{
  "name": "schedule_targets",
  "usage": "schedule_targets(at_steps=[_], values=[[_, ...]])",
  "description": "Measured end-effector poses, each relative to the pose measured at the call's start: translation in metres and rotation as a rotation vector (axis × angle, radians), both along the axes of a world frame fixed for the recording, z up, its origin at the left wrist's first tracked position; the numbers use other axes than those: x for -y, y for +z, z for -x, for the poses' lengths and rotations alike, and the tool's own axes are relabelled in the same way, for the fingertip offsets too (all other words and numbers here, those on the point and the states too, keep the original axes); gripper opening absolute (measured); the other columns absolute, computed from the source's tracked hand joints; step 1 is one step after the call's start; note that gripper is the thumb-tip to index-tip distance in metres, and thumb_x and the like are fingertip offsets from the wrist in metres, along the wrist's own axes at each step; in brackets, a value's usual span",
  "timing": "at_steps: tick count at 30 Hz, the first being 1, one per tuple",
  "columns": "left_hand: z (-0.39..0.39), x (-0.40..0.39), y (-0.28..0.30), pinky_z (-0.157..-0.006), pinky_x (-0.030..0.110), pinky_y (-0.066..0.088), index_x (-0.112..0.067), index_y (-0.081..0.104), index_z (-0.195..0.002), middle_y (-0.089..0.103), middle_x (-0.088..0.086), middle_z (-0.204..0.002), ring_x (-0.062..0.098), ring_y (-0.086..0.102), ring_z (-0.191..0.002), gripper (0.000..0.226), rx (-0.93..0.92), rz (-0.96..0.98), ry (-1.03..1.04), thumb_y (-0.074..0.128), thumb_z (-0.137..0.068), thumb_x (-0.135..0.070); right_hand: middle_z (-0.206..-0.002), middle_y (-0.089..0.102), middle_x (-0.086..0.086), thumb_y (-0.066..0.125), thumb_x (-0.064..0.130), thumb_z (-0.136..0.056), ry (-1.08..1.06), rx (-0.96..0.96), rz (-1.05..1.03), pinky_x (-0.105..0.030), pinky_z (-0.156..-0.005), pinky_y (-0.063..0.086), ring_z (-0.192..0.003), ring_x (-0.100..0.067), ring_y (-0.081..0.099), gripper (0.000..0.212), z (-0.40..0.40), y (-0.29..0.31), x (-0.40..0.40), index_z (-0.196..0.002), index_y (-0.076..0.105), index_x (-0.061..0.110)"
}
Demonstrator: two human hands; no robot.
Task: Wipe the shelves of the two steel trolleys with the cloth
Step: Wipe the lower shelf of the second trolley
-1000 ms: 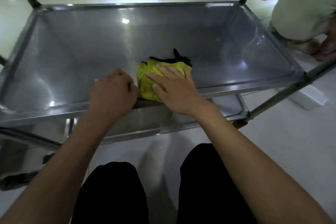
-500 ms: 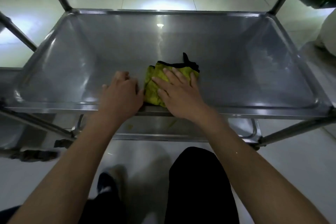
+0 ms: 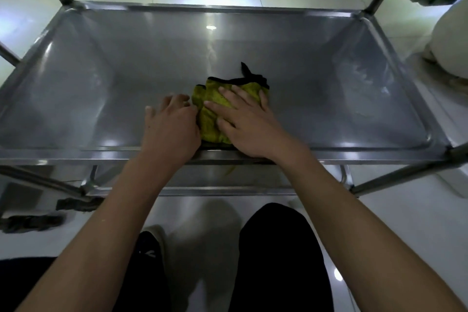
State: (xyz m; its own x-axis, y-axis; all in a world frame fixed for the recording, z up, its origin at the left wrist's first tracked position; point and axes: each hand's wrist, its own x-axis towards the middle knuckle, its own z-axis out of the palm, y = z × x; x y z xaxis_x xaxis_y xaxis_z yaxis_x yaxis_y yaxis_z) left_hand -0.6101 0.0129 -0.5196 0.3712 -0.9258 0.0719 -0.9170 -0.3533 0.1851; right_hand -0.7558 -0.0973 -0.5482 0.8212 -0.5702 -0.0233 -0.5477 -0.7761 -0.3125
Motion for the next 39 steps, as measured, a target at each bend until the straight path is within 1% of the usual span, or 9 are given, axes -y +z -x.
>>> schedule_targets(at_steps=[3,7,12,15,22,27,31,35,39], values=[[0.02,0.01,0.002,-0.092,0.05,0.047,-0.008,0.07,-0.106,0.061,0.011,-0.127,0.036,0.05,-0.115,0.027,-0.068,0.041,-0.035,0.049,-0.091,-0.016,-0.168,0.007,0.012,0.027,0.043,-0.106,-0.052,-0.018,-0.045,-0.054,-0.12,-0.014,-0.154,-0.012,-0.003,0.046,0.023,0.004,0.01,-0.151,0.027,0.053],[0.051,0.02,0.001,-0.09,0.042,0.045,-0.02,0.067,-0.116,0.06,0.004,-0.125,0.031,0.051,-0.114,0.028,-0.093,0.026,-0.106,0.05,-0.096,-0.027,-0.167,0.009,0.013,0.036,0.035,-0.107,-0.146,-0.035,-0.092,-0.053,-0.121,-0.014,-0.154,-0.012,-0.003,0.045,0.07,0.012,0.027,-0.149,0.033,0.052],[0.075,0.032,0.001,-0.094,0.056,0.047,-0.03,0.069,-0.107,0.058,0.004,-0.117,0.035,0.053,-0.11,0.022,-0.097,-0.047,-0.174,0.056,-0.091,-0.033,-0.167,0.012,0.01,0.04,0.013,-0.104,-0.288,0.005,-0.08,-0.051,-0.122,-0.008,-0.155,-0.016,-0.002,0.055,0.138,0.015,0.043,-0.149,0.039,0.044],[0.075,0.037,-0.002,-0.091,0.055,0.05,-0.029,0.069,-0.101,0.059,0.005,-0.106,0.035,0.058,-0.104,0.02,-0.098,-0.063,-0.187,0.054,-0.091,-0.036,-0.167,0.016,0.002,0.043,0.005,-0.101,-0.426,-0.026,-0.019,-0.052,-0.123,0.001,-0.155,-0.023,0.002,0.059,0.187,0.013,0.06,-0.149,0.042,0.039],[0.083,0.034,-0.002,-0.091,0.058,0.049,-0.03,0.068,-0.113,0.058,0.004,-0.126,0.035,0.059,-0.11,0.026,-0.027,-0.035,-0.196,0.053,-0.093,-0.038,-0.169,0.009,-0.006,0.044,0.008,-0.095,-0.735,-0.122,0.004,-0.055,-0.123,-0.005,-0.155,-0.028,-0.002,0.066,0.267,0.016,0.094,-0.154,0.035,0.037],[0.078,0.03,-0.001,-0.092,0.062,0.044,-0.032,0.061,-0.126,0.051,0.0,-0.139,0.03,0.05,-0.125,0.031,0.011,-0.084,-0.243,0.05,-0.097,-0.032,-0.168,0.011,-0.004,0.038,0.019,-0.102,-0.717,-0.086,0.007,-0.056,-0.122,0.0,-0.155,-0.027,0.003,0.053,0.252,0.014,0.08,-0.152,0.037,0.038],[0.061,0.032,0.005,-0.097,0.058,0.048,-0.03,0.06,-0.136,0.05,0.003,-0.146,0.035,0.054,-0.123,0.048,-0.049,-0.13,-0.333,0.043,-0.092,-0.021,-0.168,0.014,0.0,0.042,0.017,-0.099,-0.563,-0.037,0.01,-0.054,-0.122,0.001,-0.155,-0.024,0.005,0.057,0.196,0.009,0.038,-0.15,0.039,0.044],[0.046,0.029,0.008,-0.091,0.051,0.052,-0.021,0.061,-0.125,0.056,0.0,-0.14,0.035,0.06,-0.117,0.043,0.004,-0.162,-0.315,0.046,-0.085,-0.015,-0.168,0.011,0.003,0.053,0.019,-0.092,-0.348,0.023,-0.017,-0.052,-0.122,-0.004,-0.155,-0.019,0.001,0.066,0.115,0.005,-0.006,-0.149,0.037,0.047],[0.044,0.019,0.011,-0.089,0.05,0.052,-0.021,0.062,-0.118,0.054,-0.004,-0.14,0.032,0.058,-0.117,0.048,-0.051,-0.179,-0.307,0.033,-0.079,-0.028,-0.168,0.013,-0.002,0.049,0.023,-0.093,-0.258,0.057,-0.012,-0.053,-0.12,-0.009,-0.154,-0.021,0.001,0.061,0.062,0.002,-0.036,-0.15,0.039,0.042]])
